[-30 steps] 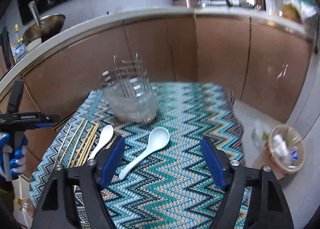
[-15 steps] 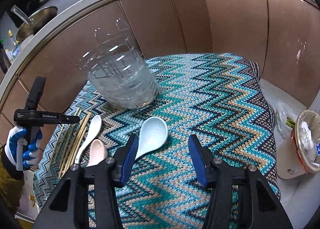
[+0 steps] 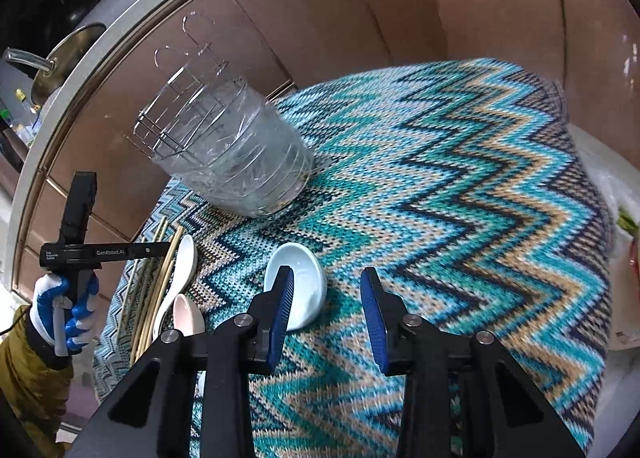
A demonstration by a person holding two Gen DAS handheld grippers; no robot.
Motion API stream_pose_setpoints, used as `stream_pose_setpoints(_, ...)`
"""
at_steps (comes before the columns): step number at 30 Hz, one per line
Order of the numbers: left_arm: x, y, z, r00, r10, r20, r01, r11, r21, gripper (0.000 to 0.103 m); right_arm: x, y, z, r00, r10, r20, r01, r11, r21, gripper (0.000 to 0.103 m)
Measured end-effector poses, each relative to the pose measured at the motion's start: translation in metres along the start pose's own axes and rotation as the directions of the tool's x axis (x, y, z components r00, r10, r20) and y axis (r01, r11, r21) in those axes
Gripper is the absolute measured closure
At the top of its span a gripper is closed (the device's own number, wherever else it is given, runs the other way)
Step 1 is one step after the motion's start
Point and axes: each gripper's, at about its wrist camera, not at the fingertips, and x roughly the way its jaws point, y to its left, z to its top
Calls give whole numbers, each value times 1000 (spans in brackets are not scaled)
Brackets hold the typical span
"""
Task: Organize utensils
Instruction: 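Grasp a wooden chopstick with the left tool while the right tool grasps a white spoon, then carry chopstick and spoon over the wire holder and open both tools to drop them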
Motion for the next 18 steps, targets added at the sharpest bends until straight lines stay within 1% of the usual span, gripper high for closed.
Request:
stream_pose_setpoints(2,2,-2,2,1000,0,4,0,1000,-5,97,8,1,2,1000,6,-28,-7,1000,-19,82)
stream_pose_setpoints(3,2,-3,2,1000,-2,8,2,1000,-9,98,12,2,3,999,6,-41,-7,999,-31,92)
stream_pose_setpoints(4,1,-2,2,1000,-8,14,8,1000,-14,98,16,4,3,999,3,-53,-6,999,-48,95)
stream_pose_setpoints(8,-15,3,-7,998,-37,56,39,999,-24,98,11,13,0,999,-27,-38,23,995,-101,96)
stream_pose_setpoints(13,-48,5,-19,988,-59,141,63,998,-24,98,-20,32,-6,995,-94,41,99,984,-146,97)
stream_pose_setpoints(16,-80,0,-27,974,-58,220,62,998,-10,98,-47,50,-6,985,-134,106,152,971,-182,97)
stream_pose_setpoints(18,-103,-2,-30,962,-41,272,40,999,7,98,-69,60,-5,976,-152,154,182,961,-206,97)
